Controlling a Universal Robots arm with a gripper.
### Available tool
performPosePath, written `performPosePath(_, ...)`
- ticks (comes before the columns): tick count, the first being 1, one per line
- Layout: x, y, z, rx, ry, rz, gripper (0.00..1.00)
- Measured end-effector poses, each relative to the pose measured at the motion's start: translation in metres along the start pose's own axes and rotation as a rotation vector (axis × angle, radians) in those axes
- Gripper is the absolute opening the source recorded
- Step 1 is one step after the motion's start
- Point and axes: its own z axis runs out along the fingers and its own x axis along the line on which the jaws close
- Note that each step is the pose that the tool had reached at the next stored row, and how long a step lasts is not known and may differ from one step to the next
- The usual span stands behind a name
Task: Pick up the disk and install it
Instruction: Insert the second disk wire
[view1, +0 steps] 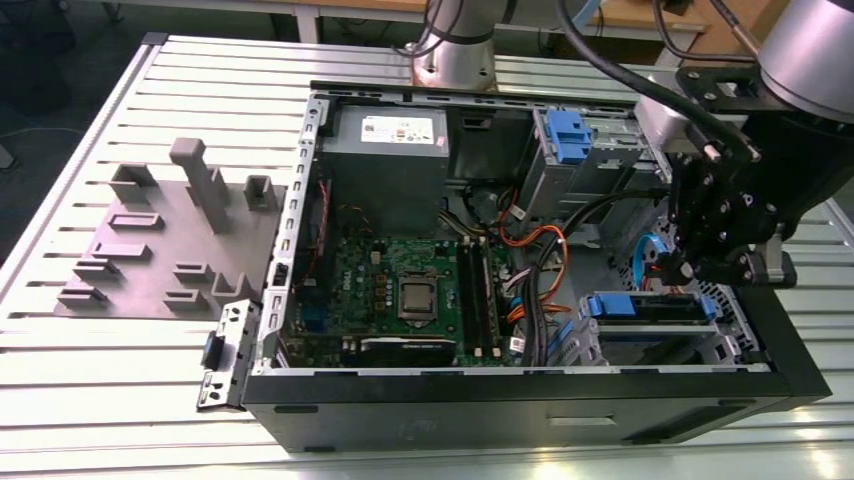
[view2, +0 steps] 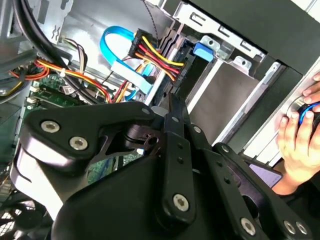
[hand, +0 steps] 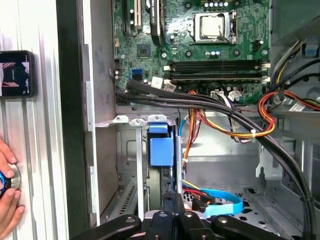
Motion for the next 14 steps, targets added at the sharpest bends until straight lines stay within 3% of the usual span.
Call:
performPosePath(9,-0.0146,0.0003,-0.0077,-0.0044,0.0012,0.000,0.11)
performPosePath(14,-0.0185,-0.0011,-0.0079,-0.0256,0.0033,-0.002,0.11)
